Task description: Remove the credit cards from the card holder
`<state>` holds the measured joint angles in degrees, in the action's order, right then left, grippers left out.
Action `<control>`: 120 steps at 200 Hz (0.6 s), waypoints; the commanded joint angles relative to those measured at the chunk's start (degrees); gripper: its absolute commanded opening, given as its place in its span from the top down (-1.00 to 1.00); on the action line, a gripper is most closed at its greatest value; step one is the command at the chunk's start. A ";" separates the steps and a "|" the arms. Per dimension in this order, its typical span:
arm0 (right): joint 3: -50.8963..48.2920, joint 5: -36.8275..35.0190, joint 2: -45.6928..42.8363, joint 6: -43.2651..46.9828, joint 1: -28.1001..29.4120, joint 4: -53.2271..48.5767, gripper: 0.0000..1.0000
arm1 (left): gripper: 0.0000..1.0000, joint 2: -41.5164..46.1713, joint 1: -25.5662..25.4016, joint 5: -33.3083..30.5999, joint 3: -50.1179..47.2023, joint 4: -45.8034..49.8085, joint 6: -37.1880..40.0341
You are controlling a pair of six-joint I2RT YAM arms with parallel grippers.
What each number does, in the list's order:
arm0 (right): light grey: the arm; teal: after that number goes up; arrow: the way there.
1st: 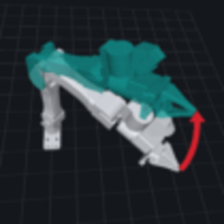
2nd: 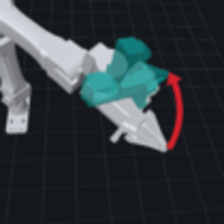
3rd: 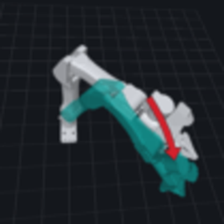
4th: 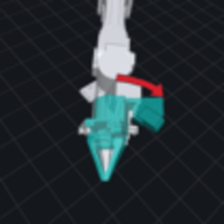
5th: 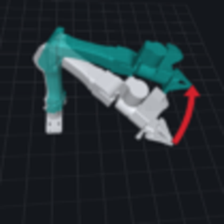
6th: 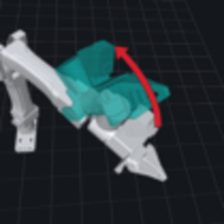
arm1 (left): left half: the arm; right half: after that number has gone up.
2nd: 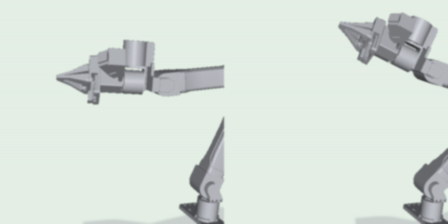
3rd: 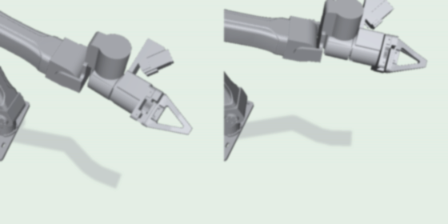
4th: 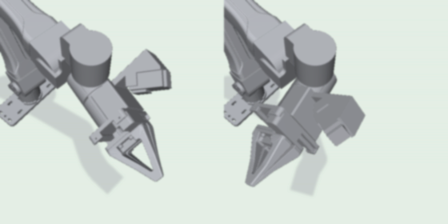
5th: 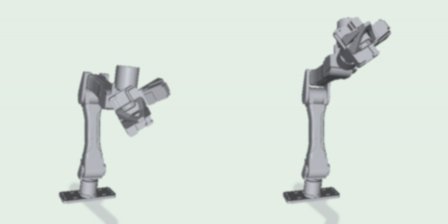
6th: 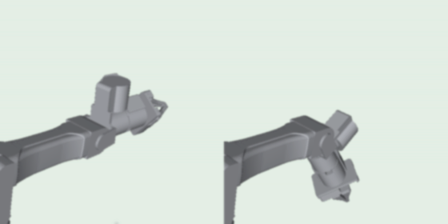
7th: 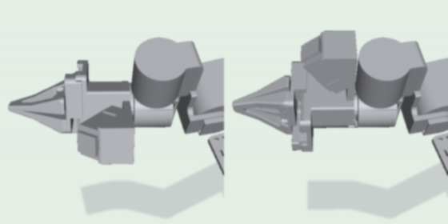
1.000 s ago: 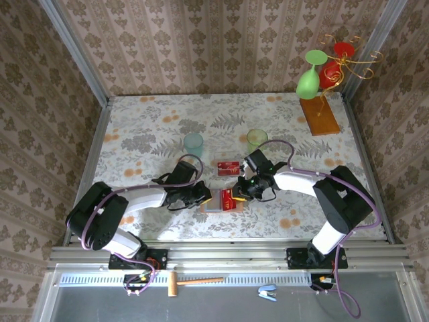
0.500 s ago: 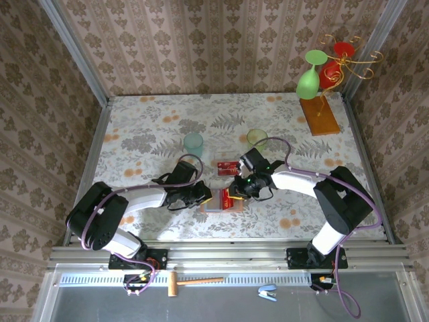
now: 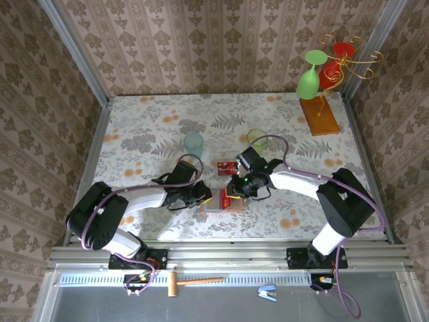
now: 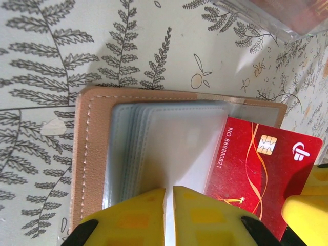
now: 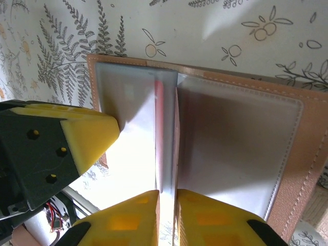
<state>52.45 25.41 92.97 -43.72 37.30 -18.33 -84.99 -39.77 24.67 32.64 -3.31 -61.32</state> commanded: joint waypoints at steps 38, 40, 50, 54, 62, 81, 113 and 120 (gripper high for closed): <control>1.28 -2.18 -1.15 -0.75 0.56 -2.68 0.80 | 0.74 0.65 0.14 0.21 -0.93 -0.04 -0.07; 1.28 -2.20 -1.13 -0.75 0.55 -2.68 0.80 | 0.75 0.62 0.20 0.14 -0.92 -0.03 -0.08; 1.33 -2.27 -1.21 -0.70 0.50 -2.77 0.82 | 0.75 0.82 0.15 0.20 -0.87 0.01 -0.12; 1.39 -2.33 -1.34 -0.75 0.51 -2.85 0.83 | 0.74 0.90 0.21 0.21 -0.83 0.06 -0.07; 1.43 -2.51 -1.51 -0.75 0.45 -2.94 0.86 | 0.74 0.97 0.14 0.25 -0.75 0.04 -0.16; 1.51 -2.98 -2.44 -0.50 0.50 -3.27 0.95 | 0.75 1.45 0.29 0.55 -0.50 0.04 -0.32; 2.88 -4.10 -4.11 1.77 0.49 -5.87 1.00 | 0.74 3.04 0.50 0.26 0.35 1.77 -0.12; 3.46 -4.44 -4.49 2.73 0.49 -6.78 1.00 | 0.74 3.50 0.58 0.14 0.49 2.35 0.13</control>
<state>52.99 23.40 91.22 -43.42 37.39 -21.08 -83.77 -39.66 24.82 32.64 -2.96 -61.32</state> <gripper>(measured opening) 0.039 0.128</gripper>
